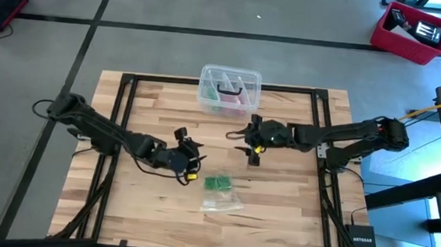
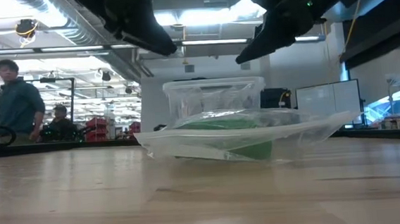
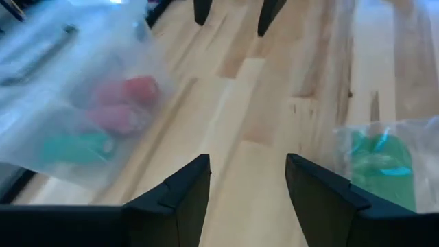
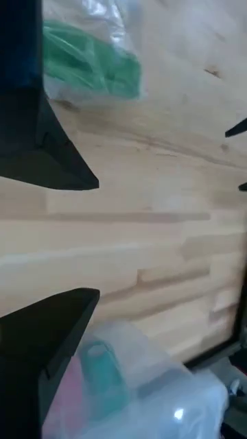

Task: Roll bandage
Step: Open the transparent bin

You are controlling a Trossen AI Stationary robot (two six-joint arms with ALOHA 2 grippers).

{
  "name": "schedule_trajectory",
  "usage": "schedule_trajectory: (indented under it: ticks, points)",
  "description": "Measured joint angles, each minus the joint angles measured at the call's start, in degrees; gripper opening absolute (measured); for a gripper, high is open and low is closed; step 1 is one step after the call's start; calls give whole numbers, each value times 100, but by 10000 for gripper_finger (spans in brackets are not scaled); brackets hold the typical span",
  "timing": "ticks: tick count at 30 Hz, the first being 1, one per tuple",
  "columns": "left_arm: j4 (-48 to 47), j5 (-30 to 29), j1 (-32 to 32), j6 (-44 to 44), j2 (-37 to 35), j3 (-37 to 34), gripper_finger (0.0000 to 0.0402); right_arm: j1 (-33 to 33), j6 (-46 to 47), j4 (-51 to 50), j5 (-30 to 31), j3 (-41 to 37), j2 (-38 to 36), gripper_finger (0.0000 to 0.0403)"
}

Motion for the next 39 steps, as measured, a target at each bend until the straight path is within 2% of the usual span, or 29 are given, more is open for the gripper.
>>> schedule_trajectory:
  ticks: [5,10,14,17,21,24,33,35,39]
  points:
    - [-126,5,231,253,-553,-110,182,-564,-120,179,-528,2,-258,248]
    - [486,151,681,317,-1508,-1137,182,-998,-143,654,-1063,6,-401,248]
    - [1299,542,1108,290,-2350,-1926,182,-1226,-247,989,-1114,4,-401,248]
    - [1605,815,1326,264,-2696,-2249,182,-1391,-309,1173,-1067,4,-401,248]
    - [1591,871,1395,-37,-2774,-2361,182,-1479,-309,1255,-1055,4,-401,248]
    - [1604,873,1349,-225,-2700,-2399,182,-1465,-311,1278,-827,4,-397,248]
    - [1711,853,1161,-314,-2667,-2424,182,-1464,-417,1435,-687,26,-395,248]
    - [1736,847,1163,-320,-2655,-2424,182,-1468,-455,1228,-646,155,-393,248]
    - [1772,837,1170,-461,-2637,-2424,182,-1637,-520,527,-1033,617,-182,248]
